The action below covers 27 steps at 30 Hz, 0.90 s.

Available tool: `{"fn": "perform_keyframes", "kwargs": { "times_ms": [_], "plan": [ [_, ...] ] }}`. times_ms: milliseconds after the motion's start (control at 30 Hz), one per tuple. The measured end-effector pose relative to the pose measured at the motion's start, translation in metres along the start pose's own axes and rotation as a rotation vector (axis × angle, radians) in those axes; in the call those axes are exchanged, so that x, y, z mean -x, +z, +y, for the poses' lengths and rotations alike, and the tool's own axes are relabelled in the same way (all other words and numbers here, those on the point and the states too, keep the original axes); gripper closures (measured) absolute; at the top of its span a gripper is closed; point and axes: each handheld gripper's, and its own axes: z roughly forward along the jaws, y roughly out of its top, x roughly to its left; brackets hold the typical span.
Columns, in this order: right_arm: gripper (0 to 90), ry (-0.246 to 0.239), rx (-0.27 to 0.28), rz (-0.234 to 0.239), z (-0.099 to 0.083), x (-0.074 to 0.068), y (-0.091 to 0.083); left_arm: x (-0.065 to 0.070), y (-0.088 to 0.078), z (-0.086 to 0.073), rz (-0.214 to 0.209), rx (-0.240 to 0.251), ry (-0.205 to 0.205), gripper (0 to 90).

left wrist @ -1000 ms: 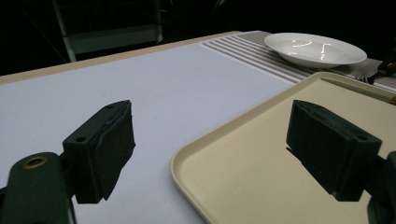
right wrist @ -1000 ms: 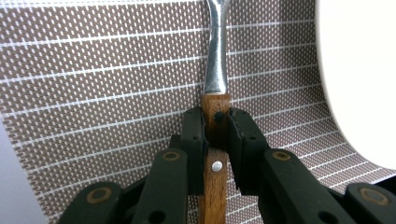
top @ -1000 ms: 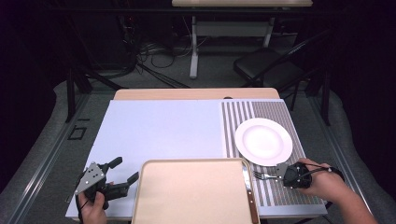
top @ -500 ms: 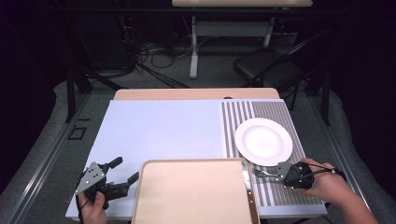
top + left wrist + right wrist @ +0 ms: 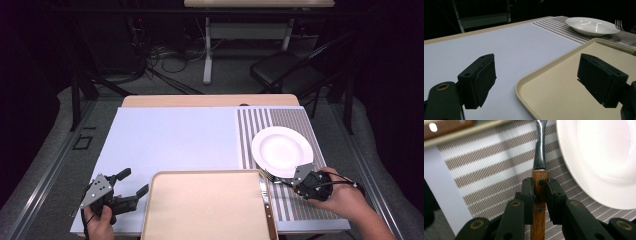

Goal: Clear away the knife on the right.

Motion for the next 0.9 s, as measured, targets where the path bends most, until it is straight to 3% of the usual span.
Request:
{"fn": "perform_keyframes", "kwargs": {
  "times_ms": [100, 233, 300, 333, 367, 400, 433, 467, 500, 667, 700, 767, 800, 833, 900],
  "plan": [
    [77.3, 0.103, 0.022, 0.052, 0.001, 0.005, -0.002, 0.000, 0.000, 0.000, -0.002, 0.000, -0.002, 15.4],
    [77.3, 0.183, 0.036, 0.102, 0.002, 0.010, -0.002, 0.000, 0.000, 0.000, 0.000, 0.000, 0.000, 15.4],
    [77.3, 0.258, 0.074, 0.115, 0.001, 0.010, -0.002, 0.000, 0.000, 0.000, 0.000, -0.002, 0.001, 15.4],
    [77.3, 0.283, 0.013, 0.124, 0.003, 0.013, -0.007, 0.000, 0.000, 0.000, 0.000, -0.002, 0.001, 15.4],
    [77.2, 0.326, 0.002, 0.123, 0.002, 0.016, -0.009, 0.000, 0.000, 0.000, -0.001, -0.003, 0.001, 15.4],
    [77.3, 0.395, 0.068, 0.116, 0.001, 0.016, -0.006, 0.000, 0.000, 0.000, -0.003, -0.002, 0.000, 15.4],
    [77.3, 0.430, 0.040, 0.134, 0.000, 0.018, -0.008, 0.000, 0.000, 0.000, -0.003, -0.002, 0.000, 15.4],
    [77.3, 0.466, 0.048, 0.138, 0.000, 0.020, -0.008, 0.000, 0.000, 0.000, -0.003, -0.004, 0.001, 15.4],
    [77.3, 0.534, 0.149, 0.142, -0.002, 0.018, 0.000, 0.000, 0.000, 0.000, -0.003, -0.002, -0.001, 15.4],
    [77.3, 0.640, 0.100, 0.232, -0.002, 0.022, -0.005, 0.000, 0.000, 0.000, 0.000, -0.005, 0.000, 15.4],
    [77.2, 0.658, 0.106, 0.237, -0.002, 0.021, -0.006, 0.000, 0.000, 0.000, -0.001, -0.004, -0.001, 15.4],
    [77.3, 0.716, 0.182, 0.240, -0.002, 0.020, -0.002, 0.000, 0.000, 0.000, -0.001, -0.004, 0.000, 15.4],
    [77.2, 0.712, 0.115, 0.257, -0.002, 0.022, -0.007, 0.000, 0.000, 0.000, -0.001, -0.003, 0.001, 15.4],
    [77.2, 0.749, 0.173, 0.259, -0.002, 0.021, -0.004, 0.000, 0.000, 0.000, -0.001, -0.003, 0.000, 15.4],
    [77.2, 0.774, 0.175, 0.269, -0.004, 0.022, -0.005, -0.001, 0.000, 0.000, -0.004, -0.002, -0.001, 15.4]
  ]
}}
